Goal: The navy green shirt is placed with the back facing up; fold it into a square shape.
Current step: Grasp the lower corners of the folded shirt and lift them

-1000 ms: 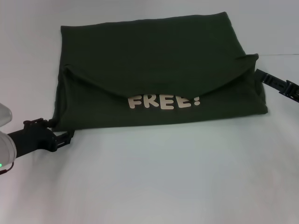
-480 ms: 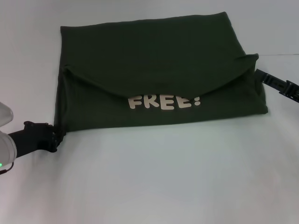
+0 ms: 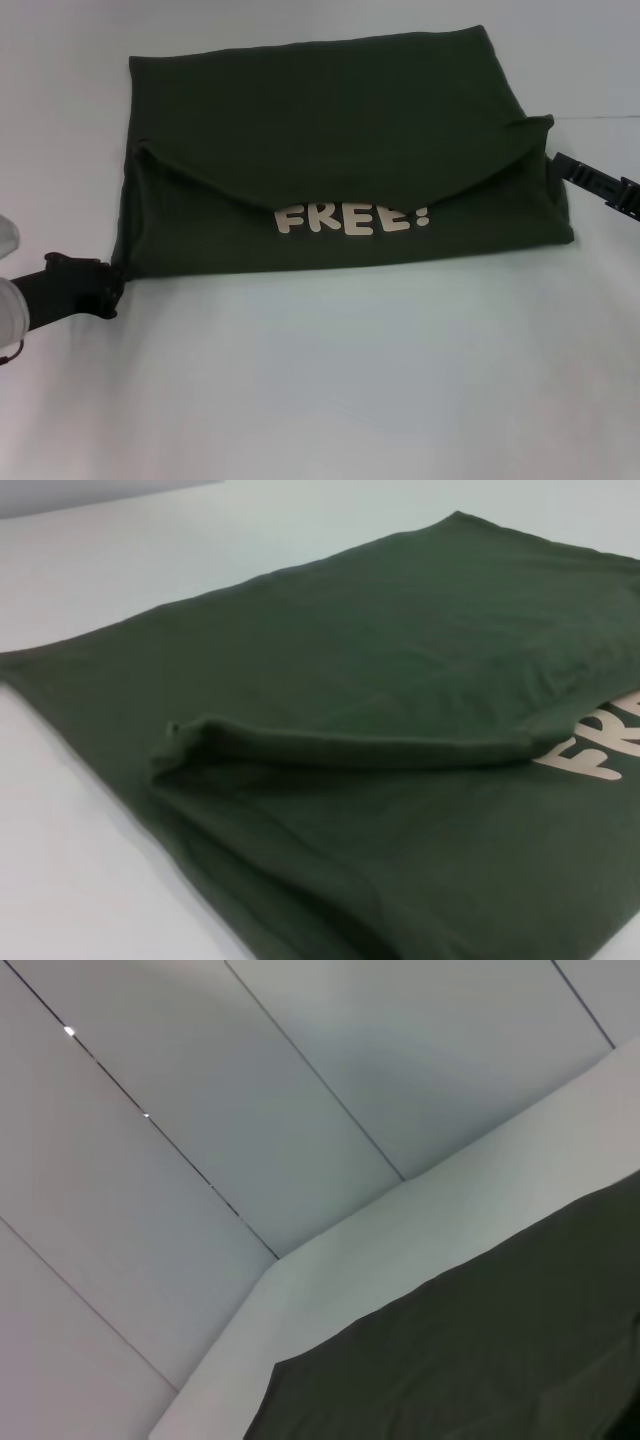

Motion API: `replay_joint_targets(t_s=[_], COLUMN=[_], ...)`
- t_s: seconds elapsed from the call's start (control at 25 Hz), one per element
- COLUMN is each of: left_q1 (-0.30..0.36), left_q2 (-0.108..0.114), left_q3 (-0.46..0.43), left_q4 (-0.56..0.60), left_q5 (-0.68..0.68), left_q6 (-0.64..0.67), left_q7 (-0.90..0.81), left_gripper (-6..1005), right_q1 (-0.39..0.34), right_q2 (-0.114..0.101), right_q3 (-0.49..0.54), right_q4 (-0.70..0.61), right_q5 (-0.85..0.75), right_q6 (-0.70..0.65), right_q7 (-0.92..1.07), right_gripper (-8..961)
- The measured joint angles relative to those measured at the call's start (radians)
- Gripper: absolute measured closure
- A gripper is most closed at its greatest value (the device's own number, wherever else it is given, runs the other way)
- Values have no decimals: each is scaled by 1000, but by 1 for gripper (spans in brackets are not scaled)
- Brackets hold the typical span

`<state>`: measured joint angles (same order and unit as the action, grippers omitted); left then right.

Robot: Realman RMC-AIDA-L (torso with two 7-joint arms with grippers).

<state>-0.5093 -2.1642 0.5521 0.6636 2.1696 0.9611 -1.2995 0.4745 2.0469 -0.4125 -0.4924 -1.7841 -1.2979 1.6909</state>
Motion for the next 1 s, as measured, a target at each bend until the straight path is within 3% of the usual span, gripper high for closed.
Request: replay_joint_targets(t_s=[0.44, 0.72, 1.0], left_q1=[41, 44, 35], left_q2=[-1, -2, 0], left_q3=[-1, -2, 1], left_q4=[56, 55, 50], left_q5=[9, 9, 9], left_q6=[89, 91, 99], left_q7=[-26, -26, -29], left_gripper=[1000, 1000, 1000], right_q1=[-5, 39, 114], right_q2=[-50, -66, -67], right_q3=[-15, -16, -25], right_q4=[-23, -111, -151], right_q5=[-173, -366, -522], right_q6=[42, 100, 172], right_q7=[181, 382, 493], right_gripper=[268, 268, 267])
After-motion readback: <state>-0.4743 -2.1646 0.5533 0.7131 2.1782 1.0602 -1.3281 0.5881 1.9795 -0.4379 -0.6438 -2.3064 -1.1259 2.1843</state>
